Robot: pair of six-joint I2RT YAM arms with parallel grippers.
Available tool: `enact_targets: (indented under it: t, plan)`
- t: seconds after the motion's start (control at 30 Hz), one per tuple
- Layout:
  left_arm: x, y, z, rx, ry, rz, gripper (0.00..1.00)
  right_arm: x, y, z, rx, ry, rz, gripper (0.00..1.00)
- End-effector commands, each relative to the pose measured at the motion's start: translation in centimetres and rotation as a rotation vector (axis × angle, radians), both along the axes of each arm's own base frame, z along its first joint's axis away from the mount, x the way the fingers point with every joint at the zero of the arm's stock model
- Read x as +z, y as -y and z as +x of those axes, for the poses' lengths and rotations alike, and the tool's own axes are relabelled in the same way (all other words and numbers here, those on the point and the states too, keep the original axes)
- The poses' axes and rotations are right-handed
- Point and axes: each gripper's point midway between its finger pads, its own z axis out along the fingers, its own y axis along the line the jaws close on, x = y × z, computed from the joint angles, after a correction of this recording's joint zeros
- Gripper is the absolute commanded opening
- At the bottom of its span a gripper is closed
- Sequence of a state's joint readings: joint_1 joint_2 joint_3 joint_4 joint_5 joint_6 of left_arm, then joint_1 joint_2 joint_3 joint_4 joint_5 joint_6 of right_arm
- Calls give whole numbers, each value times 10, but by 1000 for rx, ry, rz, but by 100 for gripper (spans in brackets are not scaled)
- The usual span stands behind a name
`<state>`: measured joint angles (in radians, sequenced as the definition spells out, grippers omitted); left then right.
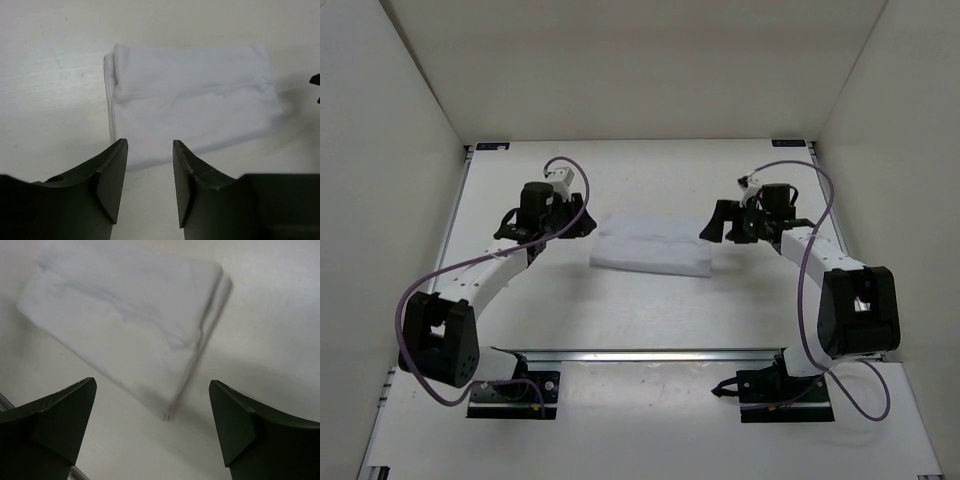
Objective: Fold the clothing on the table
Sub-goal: Fold the skirt
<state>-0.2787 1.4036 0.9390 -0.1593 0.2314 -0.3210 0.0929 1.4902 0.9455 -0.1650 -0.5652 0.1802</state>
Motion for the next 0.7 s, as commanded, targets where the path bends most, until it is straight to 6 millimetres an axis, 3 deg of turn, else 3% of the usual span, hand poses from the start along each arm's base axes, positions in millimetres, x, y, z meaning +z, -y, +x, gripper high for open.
enact_targets:
  t: [0.0, 0.17, 0.23, 0.47, 0.5, 0.67]
  plan:
    - [-36, -8, -27, 21, -90, -10, 49, -46, 9, -26, -60, -146, -17, 93]
    - [-50, 12, -38, -36, -113, -34, 8, -61, 10, -39, -88, -193, -9, 91]
    - [-52, 15, -35, -38, -114, -29, 1, -65, 8, -39, -95, -195, 6, 90]
    - [-69, 10, -23, -2, -153, -46, 0, -84, -3, -34, -87, -256, 1, 83]
    - [-64, 10, -17, 4, -133, -49, 0, -82, -6, -27, -90, -241, -29, 82]
    - [-71, 24, -14, -36, -141, -13, 0, -98, -10, -24, -110, -313, -67, 75]
